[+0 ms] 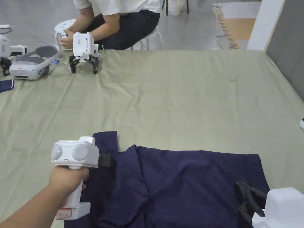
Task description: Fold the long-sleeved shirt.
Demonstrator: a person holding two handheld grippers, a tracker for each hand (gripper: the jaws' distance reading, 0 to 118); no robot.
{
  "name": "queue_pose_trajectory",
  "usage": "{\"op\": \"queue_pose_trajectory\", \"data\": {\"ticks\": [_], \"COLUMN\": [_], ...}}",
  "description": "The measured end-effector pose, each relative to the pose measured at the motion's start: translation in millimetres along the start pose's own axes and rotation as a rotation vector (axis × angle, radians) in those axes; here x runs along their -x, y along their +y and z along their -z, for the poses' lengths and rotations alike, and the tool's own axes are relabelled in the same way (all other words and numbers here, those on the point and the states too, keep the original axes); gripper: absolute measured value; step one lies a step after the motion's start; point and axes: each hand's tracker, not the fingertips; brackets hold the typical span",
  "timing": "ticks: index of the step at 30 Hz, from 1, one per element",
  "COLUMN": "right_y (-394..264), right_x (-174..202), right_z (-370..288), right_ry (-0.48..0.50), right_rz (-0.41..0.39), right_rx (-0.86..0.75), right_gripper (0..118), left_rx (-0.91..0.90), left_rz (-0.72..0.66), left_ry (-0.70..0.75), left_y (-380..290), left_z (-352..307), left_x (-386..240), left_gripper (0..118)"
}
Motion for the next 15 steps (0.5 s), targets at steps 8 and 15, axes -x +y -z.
{"op": "queue_pose_trajectory", "data": {"ticks": [8, 15], "right_y": [-2.6, 12.7], "right_x": [6.3, -17.6], "right_z": [13.7, 29.8], "right_ry": [0.031, -0.018], "right_rz": [0.006, -0.037], "right_rx": [0.015, 0.045], "right_gripper": [0, 0], "left_rx": [0.042, 0.004], "left_rz": [0.153, 0.243], "left_ry": [-0.080, 0.009], "left_y": [38.2, 15.0], "left_z": [60.3, 51.0], "left_x": [22.5, -9.4], "left_gripper": [41, 11]}}
